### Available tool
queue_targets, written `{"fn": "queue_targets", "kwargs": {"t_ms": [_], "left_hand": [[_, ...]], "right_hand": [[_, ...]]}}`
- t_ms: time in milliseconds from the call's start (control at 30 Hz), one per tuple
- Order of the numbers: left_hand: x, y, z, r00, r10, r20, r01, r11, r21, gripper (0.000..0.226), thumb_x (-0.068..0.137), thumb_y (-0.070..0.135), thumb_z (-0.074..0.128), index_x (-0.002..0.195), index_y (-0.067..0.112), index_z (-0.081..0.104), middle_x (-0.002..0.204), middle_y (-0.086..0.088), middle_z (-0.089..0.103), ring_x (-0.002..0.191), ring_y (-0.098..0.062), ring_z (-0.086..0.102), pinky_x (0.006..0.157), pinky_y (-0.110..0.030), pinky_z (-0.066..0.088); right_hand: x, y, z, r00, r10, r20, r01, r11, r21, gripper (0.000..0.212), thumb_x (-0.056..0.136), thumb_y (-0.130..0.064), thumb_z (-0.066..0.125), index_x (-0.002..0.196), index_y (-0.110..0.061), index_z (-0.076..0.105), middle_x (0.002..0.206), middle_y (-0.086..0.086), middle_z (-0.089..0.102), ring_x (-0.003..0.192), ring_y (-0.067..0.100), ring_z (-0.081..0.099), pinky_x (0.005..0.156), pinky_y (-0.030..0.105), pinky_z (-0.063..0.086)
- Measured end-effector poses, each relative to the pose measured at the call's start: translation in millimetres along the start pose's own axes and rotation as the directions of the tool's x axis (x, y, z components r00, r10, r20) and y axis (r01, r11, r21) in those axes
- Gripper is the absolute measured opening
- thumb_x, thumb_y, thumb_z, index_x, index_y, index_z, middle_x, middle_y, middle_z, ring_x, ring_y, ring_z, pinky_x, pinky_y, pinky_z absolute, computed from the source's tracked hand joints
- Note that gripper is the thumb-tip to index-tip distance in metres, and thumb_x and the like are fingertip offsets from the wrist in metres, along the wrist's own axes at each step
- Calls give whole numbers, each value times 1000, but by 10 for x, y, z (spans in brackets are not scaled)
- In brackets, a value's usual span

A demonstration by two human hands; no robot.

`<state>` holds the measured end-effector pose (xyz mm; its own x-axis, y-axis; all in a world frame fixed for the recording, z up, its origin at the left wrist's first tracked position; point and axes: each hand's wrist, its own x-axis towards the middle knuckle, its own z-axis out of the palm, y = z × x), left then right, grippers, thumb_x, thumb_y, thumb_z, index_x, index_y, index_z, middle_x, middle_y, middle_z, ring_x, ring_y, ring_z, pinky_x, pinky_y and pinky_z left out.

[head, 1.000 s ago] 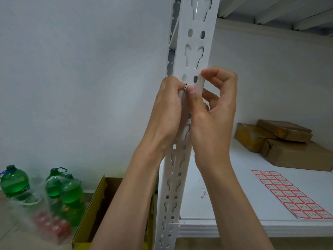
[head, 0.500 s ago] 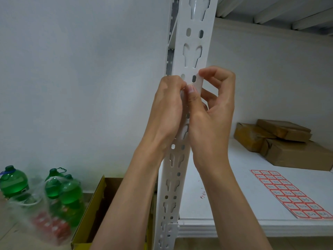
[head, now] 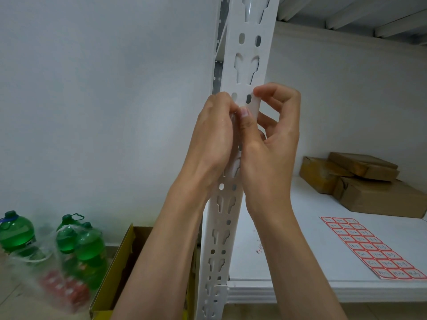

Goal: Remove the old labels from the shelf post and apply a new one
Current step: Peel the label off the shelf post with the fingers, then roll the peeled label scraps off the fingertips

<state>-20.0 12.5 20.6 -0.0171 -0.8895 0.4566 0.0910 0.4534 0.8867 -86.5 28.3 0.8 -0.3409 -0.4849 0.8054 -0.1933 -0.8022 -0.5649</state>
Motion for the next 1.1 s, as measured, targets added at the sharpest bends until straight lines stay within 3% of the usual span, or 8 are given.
{"fn": "queue_targets", "kwargs": {"t_ms": [167, 533, 733, 800, 867, 933, 1000, 1100], "left_hand": [[-8, 15, 19, 999, 23, -23, -23, 999, 27, 62, 78, 44, 32, 110, -1, 59, 116, -18, 65, 107, -33, 63, 94, -54, 53], [-20, 23, 6, 999, 41, -24, -40, 998, 46, 58, 78, 42, 33, 106, -3, 58, 114, -19, 64, 106, -34, 63, 94, -55, 53], [-6, -62, 3, 999, 44, -26, -45, 997, -57, 20, 95, 16, 38, 100, 2, 52, 107, -20, 66, 87, -24, 64, 74, -39, 53], [-8, -82, -15, 1000, 13, 17, -11, 995, -98, 28, 92, 24, 40, 103, 2, 53, 105, -22, 63, 82, -19, 62, 67, -33, 52], [-3, -78, -55, 997, -9, 76, 16, 996, -89, 53, 82, 41, 42, 109, -2, 55, 115, -26, 61, 88, -26, 59, 70, -40, 50], [-3, -60, -108, 996, 21, 86, -17, 999, -50, 54, 78, 49, 42, 103, 3, 56, 115, -23, 60, 90, -27, 58, 75, -44, 48], [6, -31, -181, 995, 97, 26, -96, 995, -35, 42, 82, 46, 42, 103, 13, 58, 112, -13, 64, 91, -18, 61, 79, -37, 49], [13, 18, -351, 954, 243, -178, -245, 970, 12, 29, 89, 31, 47, 111, 25, 65, 103, 5, 68, 88, -7, 64, 75, -24, 51]], "right_hand": [[-1, -4, 3, 1000, -2, -1, 2, 1000, 2, 28, 98, -8, 62, 112, -29, 50, 124, -9, 55, 108, 2, 61, 85, 14, 52], [-7, -5, 12, 1000, -9, -3, 9, 1000, 13, 27, 98, -7, 61, 112, -27, 50, 123, -7, 55, 104, -1, 61, 79, 9, 49], [-7, -36, 8, 1000, -2, -5, 2, 999, 32, 28, 97, 0, 59, 111, -24, 52, 121, -5, 56, 99, -4, 62, 77, 9, 49], [-4, -40, -11, 1000, 6, 8, -6, 1000, 19, 28, 97, -3, 61, 112, -24, 52, 122, -8, 57, 102, 0, 63, 78, 10, 50], [9, -48, -42, 1000, 13, 22, -14, 1000, 18, 29, 97, -4, 62, 114, -25, 51, 123, -9, 57, 104, 5, 65, 79, 11, 51], [29, -66, -78, 999, 21, 28, -21, 999, 28, 28, 97, -5, 61, 114, -26, 51, 121, -11, 58, 103, 7, 67, 79, 11, 52], [41, -83, -106, 999, 22, 27, -23, 999, 29, 26, 98, -3, 58, 112, -25, 53, 119, -12, 60, 103, 6, 67, 78, 10, 52], [37, -84, -134, 1000, -3, 27, 4, 999, -37, 28, 99, -3, 56, 109, -29, 58, 122, -10, 61, 113, 3, 62, 87, 14, 53]]}}
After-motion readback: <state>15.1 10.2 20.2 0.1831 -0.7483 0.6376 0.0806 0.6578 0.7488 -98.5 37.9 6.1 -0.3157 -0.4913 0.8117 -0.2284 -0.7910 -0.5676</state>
